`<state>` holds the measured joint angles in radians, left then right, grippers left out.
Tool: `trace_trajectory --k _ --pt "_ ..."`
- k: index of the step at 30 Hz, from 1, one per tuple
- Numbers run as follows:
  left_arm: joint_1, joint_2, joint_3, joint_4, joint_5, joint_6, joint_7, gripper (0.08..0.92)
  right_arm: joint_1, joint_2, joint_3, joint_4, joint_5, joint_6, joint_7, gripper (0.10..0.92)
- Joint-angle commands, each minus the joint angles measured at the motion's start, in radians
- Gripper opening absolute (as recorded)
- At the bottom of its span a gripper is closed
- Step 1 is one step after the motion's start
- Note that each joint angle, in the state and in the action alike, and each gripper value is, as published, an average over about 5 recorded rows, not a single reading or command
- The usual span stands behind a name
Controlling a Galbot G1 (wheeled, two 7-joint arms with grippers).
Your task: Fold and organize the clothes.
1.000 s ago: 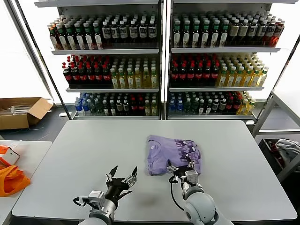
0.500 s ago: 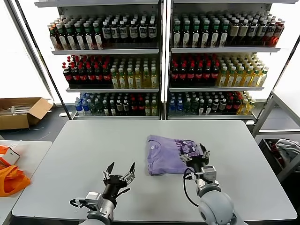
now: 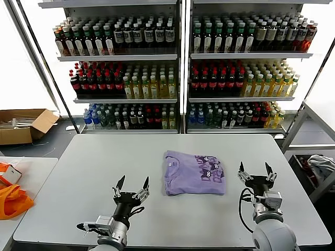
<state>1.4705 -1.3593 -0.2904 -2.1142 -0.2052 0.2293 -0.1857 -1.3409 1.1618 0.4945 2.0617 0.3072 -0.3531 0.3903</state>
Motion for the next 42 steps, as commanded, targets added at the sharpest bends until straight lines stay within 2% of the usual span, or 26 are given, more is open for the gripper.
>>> trace_trajectory --k 1,16,24,42 --pt "-0.006 -0.002 -0.001 0.022 0.043 -0.016 -0.005 0.823 -0.059 0.012 0.094 0.023 -0.005 0.016 0.003 0.823" --pt "0.011 -0.008 0.011 0.01 0.072 -0.025 -0.004 0.823 -0.074 0.031 0.065 0.026 -0.019 0.024 0.007 0.823" --pt "0.032 -0.008 0.0 -0.028 0.107 0.018 0.018 0.822 -0.07 0.032 0.061 0.026 -0.02 0.024 0.007 0.823" --pt "0.011 -0.022 0.003 0.014 0.099 -0.055 0.01 0.822 -0.092 0.032 0.065 0.059 -0.065 0.025 -0.002 0.823"
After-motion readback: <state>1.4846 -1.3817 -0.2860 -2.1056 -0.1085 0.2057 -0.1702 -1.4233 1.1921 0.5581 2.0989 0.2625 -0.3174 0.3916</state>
